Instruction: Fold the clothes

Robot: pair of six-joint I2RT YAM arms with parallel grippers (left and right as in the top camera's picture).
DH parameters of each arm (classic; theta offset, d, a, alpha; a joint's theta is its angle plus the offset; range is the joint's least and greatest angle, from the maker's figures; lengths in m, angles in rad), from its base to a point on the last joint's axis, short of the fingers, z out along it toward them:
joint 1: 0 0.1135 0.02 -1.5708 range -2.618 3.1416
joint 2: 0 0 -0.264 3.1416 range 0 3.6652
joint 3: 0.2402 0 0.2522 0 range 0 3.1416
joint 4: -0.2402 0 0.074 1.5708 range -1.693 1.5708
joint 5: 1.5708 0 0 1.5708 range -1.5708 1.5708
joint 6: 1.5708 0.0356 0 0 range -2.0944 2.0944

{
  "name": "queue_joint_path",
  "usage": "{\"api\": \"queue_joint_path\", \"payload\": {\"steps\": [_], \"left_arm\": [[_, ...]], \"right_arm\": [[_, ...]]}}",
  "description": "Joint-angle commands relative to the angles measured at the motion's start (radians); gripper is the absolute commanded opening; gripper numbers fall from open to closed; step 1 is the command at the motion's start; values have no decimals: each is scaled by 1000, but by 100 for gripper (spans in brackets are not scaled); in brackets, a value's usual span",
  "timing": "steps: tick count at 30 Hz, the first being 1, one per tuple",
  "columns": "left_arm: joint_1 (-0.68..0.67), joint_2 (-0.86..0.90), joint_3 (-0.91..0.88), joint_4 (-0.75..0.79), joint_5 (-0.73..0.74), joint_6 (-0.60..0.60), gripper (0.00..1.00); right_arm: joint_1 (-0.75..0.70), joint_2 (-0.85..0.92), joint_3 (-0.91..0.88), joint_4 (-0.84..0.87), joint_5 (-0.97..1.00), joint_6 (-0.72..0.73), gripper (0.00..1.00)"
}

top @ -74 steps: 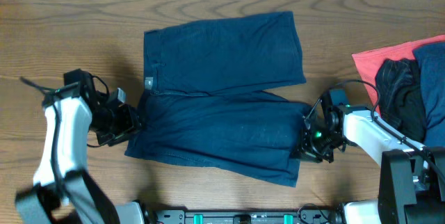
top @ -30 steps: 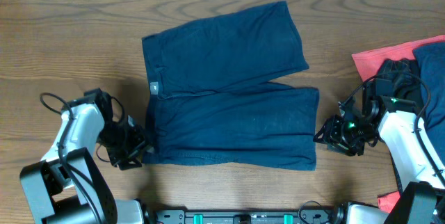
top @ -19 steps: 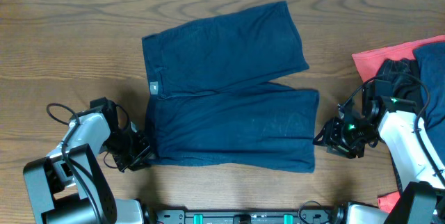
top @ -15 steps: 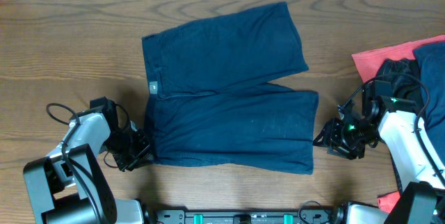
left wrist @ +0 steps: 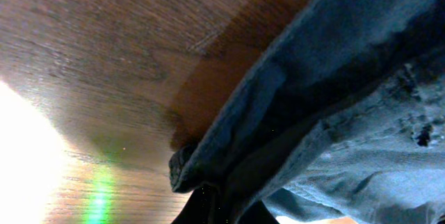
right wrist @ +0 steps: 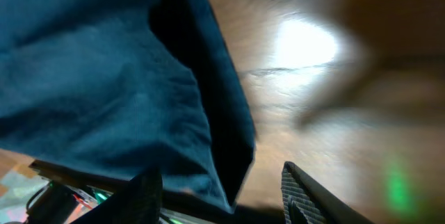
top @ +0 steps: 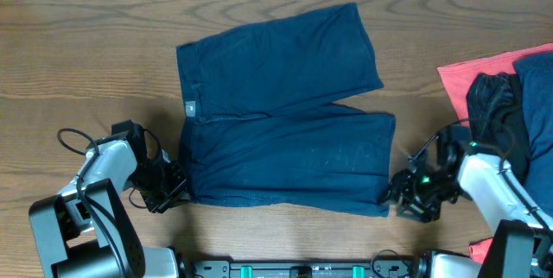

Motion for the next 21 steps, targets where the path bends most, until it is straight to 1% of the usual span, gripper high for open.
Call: {"api": "queue_joint_path", "payload": {"steps": [1, 3, 6, 8, 11, 12, 15, 18, 21], "left_arm": [[0, 5, -5, 10, -21, -1, 6], [0, 5, -5, 10, -21, -1, 6], [0, 5, -5, 10, -21, -1, 6], [0, 5, -5, 9, -21, 0, 6], [0, 5, -5, 9, -21, 0, 6], [0, 5, -5, 9, -21, 0, 6], [0, 5, -4, 9, -21, 0, 6], [0, 2, 11, -14, -21, 5, 6], [0, -20, 55, -73, -21, 13, 6]], "right_arm": [[31, -10, -59, 53, -70, 74, 52], [39, -10, -85, 106, -92, 113, 50], [42, -10, -100, 156, -101, 150, 39], [42, -10, -100, 157, -101, 154, 33], [41, -10, -100, 154, -101, 157, 20], [41, -10, -100, 154, -101, 163, 13], [39, -10, -90, 153, -100, 167, 1], [39, -11, -46, 132, -97, 141, 1], [39, -14, 43, 73, -70, 102, 1]]}}
